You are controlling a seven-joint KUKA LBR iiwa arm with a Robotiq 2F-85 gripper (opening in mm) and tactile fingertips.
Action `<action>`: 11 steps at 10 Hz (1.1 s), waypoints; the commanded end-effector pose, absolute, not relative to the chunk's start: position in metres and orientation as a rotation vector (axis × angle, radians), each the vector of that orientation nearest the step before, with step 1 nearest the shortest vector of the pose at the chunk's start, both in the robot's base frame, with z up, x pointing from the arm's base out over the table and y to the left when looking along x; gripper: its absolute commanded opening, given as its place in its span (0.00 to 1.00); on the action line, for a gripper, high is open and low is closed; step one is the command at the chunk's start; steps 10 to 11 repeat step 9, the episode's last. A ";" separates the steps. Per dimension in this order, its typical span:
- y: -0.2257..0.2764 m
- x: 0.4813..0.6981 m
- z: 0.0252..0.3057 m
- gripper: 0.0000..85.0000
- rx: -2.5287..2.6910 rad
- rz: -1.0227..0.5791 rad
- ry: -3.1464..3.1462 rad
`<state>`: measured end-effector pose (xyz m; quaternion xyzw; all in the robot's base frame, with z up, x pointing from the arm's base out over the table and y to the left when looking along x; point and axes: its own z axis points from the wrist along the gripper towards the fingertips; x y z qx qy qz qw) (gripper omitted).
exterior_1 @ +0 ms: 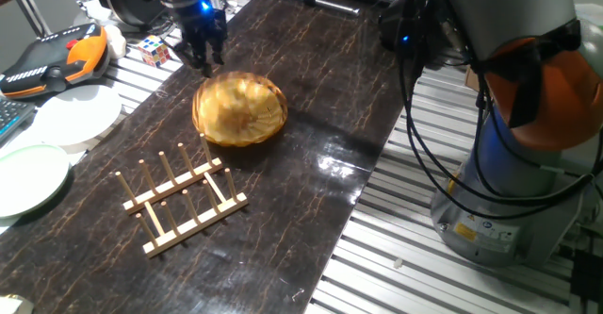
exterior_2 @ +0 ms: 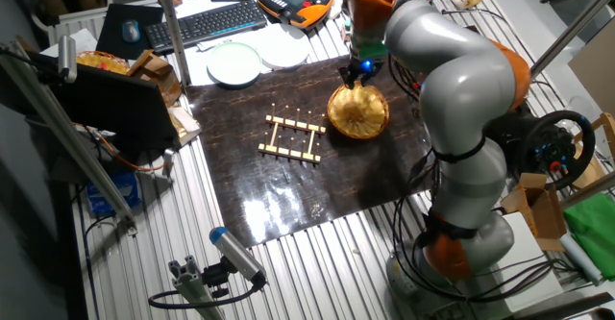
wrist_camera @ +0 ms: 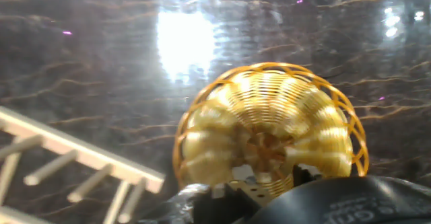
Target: Take the dish off the dish rack
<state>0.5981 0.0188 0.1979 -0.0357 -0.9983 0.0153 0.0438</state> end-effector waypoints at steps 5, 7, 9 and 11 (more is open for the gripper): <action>0.043 0.594 0.223 0.01 -0.127 -0.123 -3.055; 0.057 0.585 0.231 0.01 -0.145 -0.116 -3.059; 0.058 0.584 0.230 0.01 -0.148 -0.103 -3.066; 0.058 0.584 0.230 0.01 -0.148 -0.103 -3.066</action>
